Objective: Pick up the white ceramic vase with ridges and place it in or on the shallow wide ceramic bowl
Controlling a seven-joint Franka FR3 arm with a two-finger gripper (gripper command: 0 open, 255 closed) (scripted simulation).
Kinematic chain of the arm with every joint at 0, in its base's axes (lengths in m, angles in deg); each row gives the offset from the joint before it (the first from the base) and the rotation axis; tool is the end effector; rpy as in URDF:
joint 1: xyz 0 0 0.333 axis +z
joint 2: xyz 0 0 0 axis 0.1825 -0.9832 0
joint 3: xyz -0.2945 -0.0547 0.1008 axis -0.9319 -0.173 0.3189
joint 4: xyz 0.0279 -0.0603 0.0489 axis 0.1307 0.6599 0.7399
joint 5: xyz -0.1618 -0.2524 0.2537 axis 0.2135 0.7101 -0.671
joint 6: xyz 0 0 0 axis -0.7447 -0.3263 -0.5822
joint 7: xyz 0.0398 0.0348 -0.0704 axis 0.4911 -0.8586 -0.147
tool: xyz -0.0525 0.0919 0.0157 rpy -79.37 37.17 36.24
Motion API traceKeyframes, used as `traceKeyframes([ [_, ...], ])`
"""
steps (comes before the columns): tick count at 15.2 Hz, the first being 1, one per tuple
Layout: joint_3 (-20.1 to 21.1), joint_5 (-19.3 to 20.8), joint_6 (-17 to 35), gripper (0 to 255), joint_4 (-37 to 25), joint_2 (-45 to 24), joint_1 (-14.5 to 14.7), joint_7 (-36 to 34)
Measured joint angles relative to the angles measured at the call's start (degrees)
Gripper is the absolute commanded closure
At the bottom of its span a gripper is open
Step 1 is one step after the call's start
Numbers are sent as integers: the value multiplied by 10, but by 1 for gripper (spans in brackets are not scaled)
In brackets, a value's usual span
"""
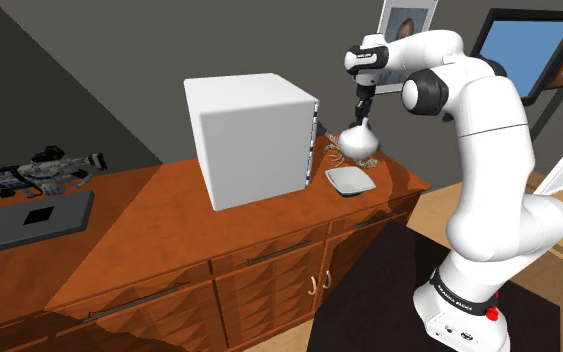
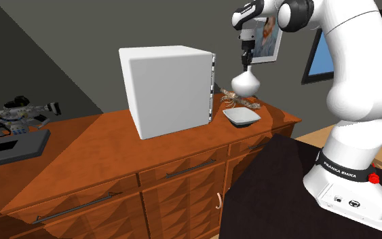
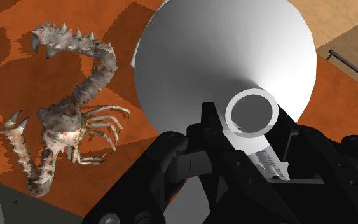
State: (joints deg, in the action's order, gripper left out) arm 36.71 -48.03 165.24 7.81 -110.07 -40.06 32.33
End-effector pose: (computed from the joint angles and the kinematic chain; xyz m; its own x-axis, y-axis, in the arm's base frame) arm 0.5666 -0.4640 0.4104 0.9907 0.1063 -0.0854 0.1055 -0.9943 -0.0133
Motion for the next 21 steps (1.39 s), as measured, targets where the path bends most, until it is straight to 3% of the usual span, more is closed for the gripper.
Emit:
traceKeyframes([
  [21, 7, -9, 130, 255, 87, -44, 2, 4],
])
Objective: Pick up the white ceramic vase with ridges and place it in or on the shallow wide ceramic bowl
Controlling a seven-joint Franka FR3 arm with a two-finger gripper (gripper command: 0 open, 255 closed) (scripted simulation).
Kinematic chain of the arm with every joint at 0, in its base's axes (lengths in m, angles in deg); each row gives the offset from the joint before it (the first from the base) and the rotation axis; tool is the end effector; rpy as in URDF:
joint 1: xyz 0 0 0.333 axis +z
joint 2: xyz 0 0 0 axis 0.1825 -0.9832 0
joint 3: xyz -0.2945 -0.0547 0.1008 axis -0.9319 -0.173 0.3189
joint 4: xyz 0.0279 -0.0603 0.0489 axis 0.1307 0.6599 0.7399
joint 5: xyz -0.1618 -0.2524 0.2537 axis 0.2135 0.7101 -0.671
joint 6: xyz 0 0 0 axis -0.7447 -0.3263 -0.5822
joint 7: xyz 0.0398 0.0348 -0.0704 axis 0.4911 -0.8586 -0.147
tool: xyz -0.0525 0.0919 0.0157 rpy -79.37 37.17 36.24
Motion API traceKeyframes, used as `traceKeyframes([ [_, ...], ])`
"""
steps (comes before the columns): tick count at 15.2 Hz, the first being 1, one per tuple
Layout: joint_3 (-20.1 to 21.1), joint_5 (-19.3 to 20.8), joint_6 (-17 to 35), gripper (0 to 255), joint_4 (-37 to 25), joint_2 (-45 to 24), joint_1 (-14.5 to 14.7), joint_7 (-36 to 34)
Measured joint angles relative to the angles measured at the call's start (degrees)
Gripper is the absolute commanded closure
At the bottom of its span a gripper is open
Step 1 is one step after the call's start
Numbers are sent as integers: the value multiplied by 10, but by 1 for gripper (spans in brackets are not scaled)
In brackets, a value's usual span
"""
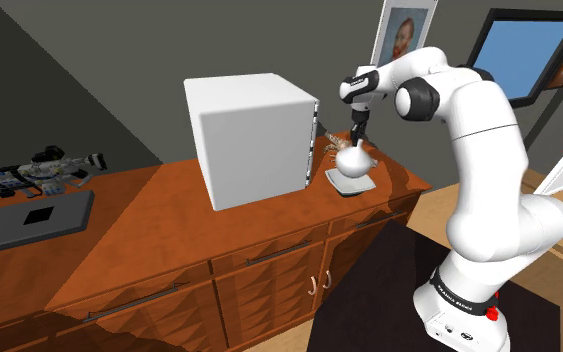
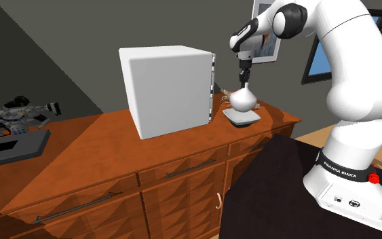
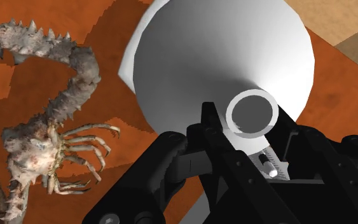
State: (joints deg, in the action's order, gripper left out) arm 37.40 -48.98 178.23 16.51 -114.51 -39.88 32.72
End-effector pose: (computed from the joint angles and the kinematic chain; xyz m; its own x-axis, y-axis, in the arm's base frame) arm 0.5677 -0.4662 0.3012 0.9905 0.1078 -0.0856 0.1070 -0.9942 -0.0140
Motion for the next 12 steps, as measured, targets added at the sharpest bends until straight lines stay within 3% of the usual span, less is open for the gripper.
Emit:
traceKeyframes([
  [12, 4, -5, 39, 255, 13, -26, -2, 2],
])
